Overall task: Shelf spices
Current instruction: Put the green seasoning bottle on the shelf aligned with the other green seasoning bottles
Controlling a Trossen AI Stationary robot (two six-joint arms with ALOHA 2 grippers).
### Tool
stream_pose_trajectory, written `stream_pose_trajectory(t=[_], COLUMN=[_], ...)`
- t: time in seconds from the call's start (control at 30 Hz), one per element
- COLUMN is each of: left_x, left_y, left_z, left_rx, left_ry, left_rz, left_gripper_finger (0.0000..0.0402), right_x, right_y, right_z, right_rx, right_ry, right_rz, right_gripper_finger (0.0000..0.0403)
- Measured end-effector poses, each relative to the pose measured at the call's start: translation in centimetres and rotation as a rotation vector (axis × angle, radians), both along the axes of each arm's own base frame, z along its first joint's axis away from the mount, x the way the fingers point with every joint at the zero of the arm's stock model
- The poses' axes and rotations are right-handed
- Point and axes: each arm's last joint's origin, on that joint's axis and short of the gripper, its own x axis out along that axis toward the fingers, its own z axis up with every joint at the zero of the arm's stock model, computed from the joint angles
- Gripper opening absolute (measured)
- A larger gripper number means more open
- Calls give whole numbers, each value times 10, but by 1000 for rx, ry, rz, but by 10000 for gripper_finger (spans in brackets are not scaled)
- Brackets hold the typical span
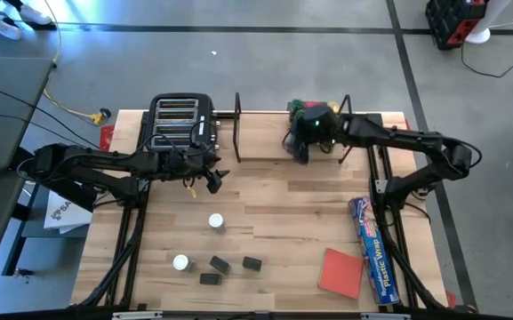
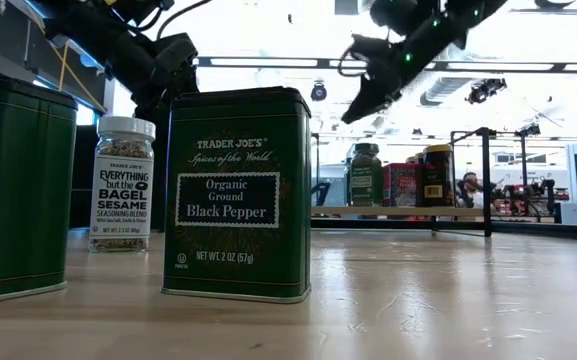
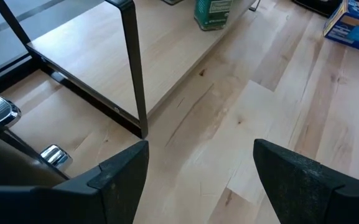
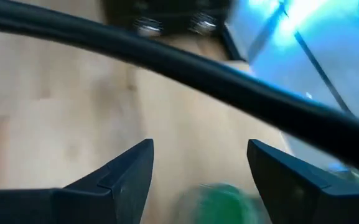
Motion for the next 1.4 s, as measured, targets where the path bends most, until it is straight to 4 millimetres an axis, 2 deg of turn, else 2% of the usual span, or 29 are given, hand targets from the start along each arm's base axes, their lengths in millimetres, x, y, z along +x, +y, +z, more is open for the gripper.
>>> stream_pose_trajectory(t=[0.13,0.23,0.43,0.6,0.77,1.4], left_x=[0,0,0,0,1,1], left_y=[-1,-1,-1,-3,-6,-6], left_z=[0,0,0,0,0,0], left_rx=[0,-1,2,2,2,4], left_ry=[-1,-2,0,0,0,1], left_rz=[-2,-3,-5,-13,-24,-23], left_gripper_finger=[284,284,284,284,284,284], right_x=[11,13,15,14,8,1], right_y=[34,47,32,21,16,8], right_z=[-7,-24,-59,-64,-61,-61], right_rx=[83,107,88,33,5,-85], right_ry=[36,117,216,240,262,328], right_rz=[74,71,-90,-187,-231,-316], right_gripper_finger=[221,179,88,47,35,34])
